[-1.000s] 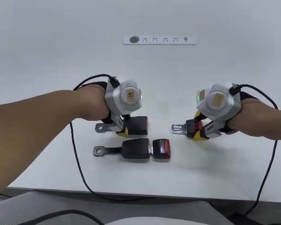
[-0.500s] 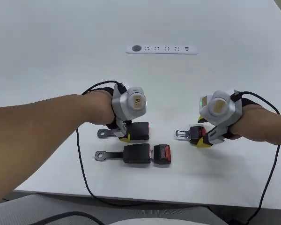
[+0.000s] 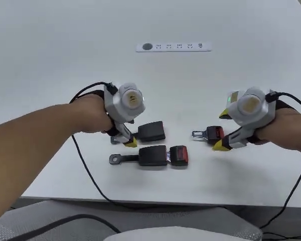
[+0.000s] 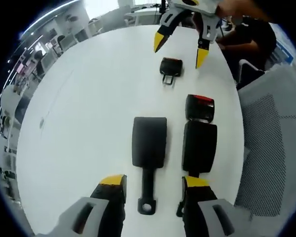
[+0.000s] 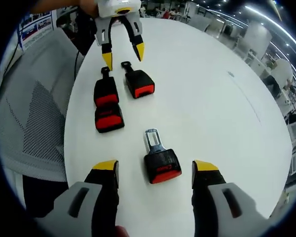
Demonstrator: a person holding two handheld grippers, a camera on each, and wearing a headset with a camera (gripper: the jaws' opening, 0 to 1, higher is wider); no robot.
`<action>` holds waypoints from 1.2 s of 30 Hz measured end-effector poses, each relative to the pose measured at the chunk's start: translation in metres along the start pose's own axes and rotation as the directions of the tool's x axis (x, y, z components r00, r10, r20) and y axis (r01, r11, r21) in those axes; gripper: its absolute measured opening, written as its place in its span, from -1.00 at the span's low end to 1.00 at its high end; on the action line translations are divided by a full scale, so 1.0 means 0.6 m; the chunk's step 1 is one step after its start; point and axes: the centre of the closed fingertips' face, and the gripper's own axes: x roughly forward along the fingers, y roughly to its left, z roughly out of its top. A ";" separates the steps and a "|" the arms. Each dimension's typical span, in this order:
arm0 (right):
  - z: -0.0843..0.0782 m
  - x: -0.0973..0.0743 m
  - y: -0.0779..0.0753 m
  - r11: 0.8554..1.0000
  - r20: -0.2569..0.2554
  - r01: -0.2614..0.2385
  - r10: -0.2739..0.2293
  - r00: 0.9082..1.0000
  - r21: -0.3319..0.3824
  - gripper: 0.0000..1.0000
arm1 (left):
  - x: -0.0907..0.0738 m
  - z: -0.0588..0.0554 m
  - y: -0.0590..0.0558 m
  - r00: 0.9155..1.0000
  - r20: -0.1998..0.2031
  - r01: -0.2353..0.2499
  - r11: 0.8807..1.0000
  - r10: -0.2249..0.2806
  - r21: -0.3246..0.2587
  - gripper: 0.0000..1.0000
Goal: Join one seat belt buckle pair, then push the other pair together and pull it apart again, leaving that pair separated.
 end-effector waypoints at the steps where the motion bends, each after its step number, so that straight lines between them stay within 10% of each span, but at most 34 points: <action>1: 0.003 -0.004 0.007 1.000 0.009 0.007 -0.007 1.000 0.011 0.21 | -0.005 -0.008 -0.003 1.000 0.013 -0.003 1.000 0.003 -0.009 -0.01; 15: 0.011 -0.032 0.047 0.981 0.079 0.082 -0.097 0.992 0.174 0.83 | -0.050 -0.070 -0.046 0.993 0.115 -0.028 0.993 0.042 -0.116 0.51; 27: -0.022 -0.035 0.050 0.960 0.098 0.099 -0.128 0.987 0.263 0.99 | -0.057 -0.097 -0.055 0.983 0.158 -0.052 0.963 0.097 -0.265 1.00; 36: -0.012 -0.039 0.071 0.949 0.105 0.105 -0.142 0.984 0.298 0.99 | -0.069 -0.111 -0.074 0.977 0.177 -0.058 0.953 0.115 -0.298 0.99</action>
